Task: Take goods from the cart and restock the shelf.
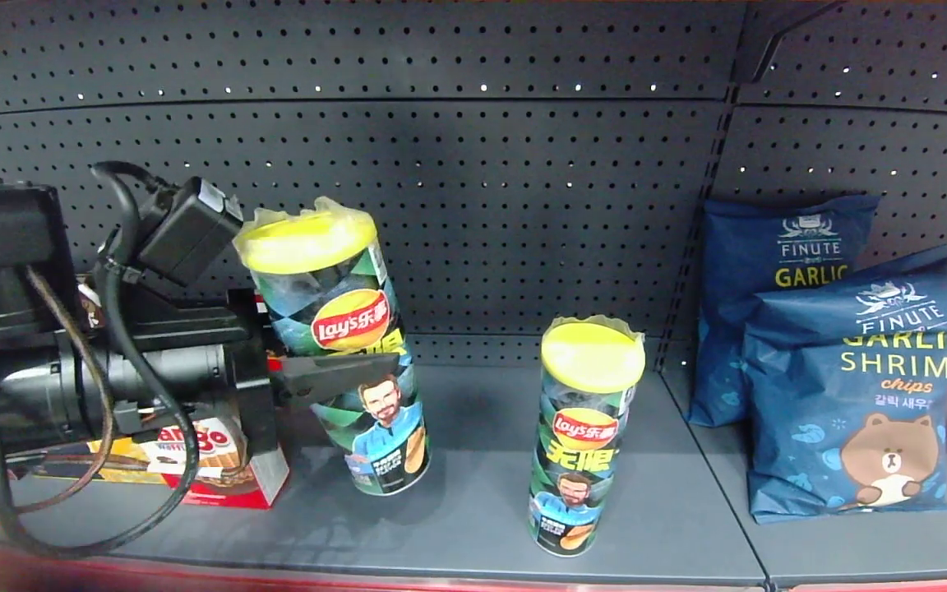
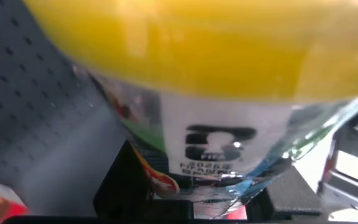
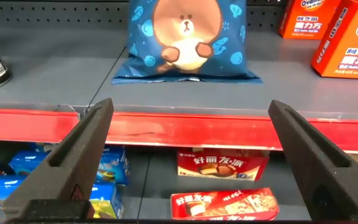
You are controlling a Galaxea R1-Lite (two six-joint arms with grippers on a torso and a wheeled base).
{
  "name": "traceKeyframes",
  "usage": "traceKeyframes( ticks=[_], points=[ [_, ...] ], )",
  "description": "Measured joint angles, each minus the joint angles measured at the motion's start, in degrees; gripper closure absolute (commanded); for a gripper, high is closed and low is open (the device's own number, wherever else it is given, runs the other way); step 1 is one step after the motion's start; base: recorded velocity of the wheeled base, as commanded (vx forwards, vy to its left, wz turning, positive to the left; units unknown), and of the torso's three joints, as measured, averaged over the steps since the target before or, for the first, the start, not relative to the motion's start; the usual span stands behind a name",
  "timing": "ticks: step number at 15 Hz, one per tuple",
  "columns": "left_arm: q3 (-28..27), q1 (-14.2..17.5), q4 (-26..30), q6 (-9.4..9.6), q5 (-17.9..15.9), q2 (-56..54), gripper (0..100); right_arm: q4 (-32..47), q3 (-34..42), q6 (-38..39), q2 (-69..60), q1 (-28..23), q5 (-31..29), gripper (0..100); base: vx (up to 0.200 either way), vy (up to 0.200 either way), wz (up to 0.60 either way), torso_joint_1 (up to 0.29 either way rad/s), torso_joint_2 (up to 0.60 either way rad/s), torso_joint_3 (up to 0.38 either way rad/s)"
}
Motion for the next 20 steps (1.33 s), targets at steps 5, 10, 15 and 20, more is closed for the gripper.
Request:
traceKeyframes(
  ticks=[5,10,15,20],
  points=[
    [-9.18,-0.2,0.28,1.44,-0.02,8.61,100,-0.02,0.0,-0.04,0.0,-0.02,-0.01,0,0.0,0.0,0.0,0.0,0.0,0.0],
    [-16.49,-0.88,0.52,8.23,-4.27,19.94,100,-0.02,0.0,-0.01,0.0,0.02,-0.01,0,0.0,0.0,0.0,0.0,0.0,0.0],
    [-22.0,-1.6,0.38,9.61,-6.75,27.14,100,-0.02,0.0,-0.01,0.01,0.0,0.0,0,0.0,0.0,0.0,0.0,0.0,0.0],
    [-29.28,-1.88,0.41,10.62,-7.83,34.07,100,-0.02,0.0,-0.01,0.01,-0.02,0.0,0,0.0,0.0,0.0,0.0,0.0,0.0]
  ],
)
